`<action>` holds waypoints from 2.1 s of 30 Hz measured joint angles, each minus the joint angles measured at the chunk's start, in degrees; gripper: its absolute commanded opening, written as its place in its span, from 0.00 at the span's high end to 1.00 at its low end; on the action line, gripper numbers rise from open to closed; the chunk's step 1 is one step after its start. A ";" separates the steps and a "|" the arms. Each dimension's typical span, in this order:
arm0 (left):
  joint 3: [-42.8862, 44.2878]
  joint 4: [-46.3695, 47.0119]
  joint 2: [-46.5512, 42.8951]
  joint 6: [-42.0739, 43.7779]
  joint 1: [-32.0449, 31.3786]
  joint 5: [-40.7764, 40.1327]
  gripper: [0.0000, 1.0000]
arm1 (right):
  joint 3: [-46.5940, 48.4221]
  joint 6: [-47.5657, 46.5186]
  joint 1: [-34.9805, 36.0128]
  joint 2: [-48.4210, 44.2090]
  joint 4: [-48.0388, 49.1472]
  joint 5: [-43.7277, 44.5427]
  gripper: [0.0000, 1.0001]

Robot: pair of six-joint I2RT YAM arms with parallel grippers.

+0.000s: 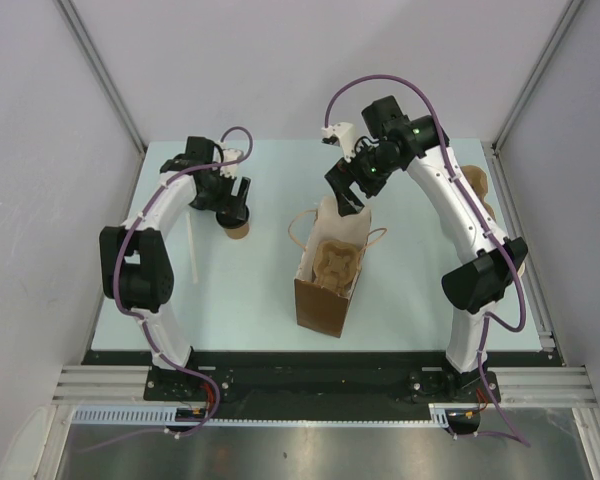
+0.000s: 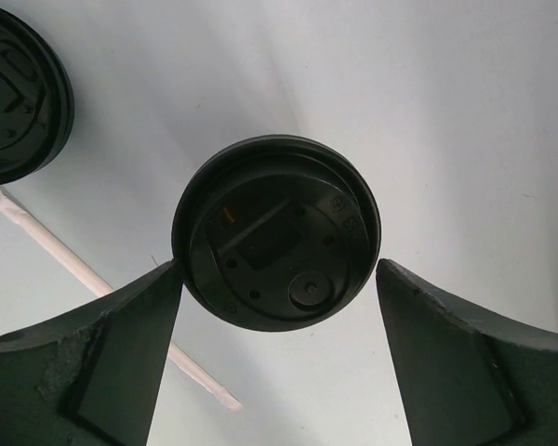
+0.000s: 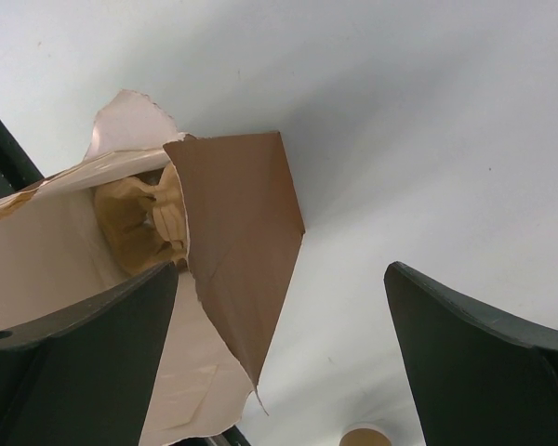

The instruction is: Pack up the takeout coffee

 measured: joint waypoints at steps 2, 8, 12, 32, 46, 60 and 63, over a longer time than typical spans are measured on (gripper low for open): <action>0.02 0.11 0.15 0.00 0.13 -0.04 0.09 | 0.00 0.00 0.07 -0.11 0.00 0.00 0.00; 0.31 1.33 0.81 -0.04 0.52 -0.24 0.06 | -0.02 0.00 0.11 -0.15 0.00 0.00 0.00; 0.59 1.73 1.25 -0.46 0.63 0.07 0.03 | -0.02 0.00 0.15 -0.17 0.00 0.00 0.00; 0.55 1.22 2.01 -0.94 0.61 0.44 0.23 | -0.09 0.02 0.20 -0.20 0.00 0.00 0.00; 0.35 0.81 1.33 -0.79 0.61 2.08 0.71 | -0.81 0.00 0.22 -0.24 -0.02 -0.04 0.00; 28.39 -10.40 -6.49 1.11 -0.33 11.56 0.89 | -0.81 -1.31 0.26 -0.26 -0.44 -2.47 0.68; 38.07 -13.77 -6.67 1.09 -2.64 14.84 0.90 | -0.07 -2.14 0.42 -0.26 -0.63 -4.92 1.00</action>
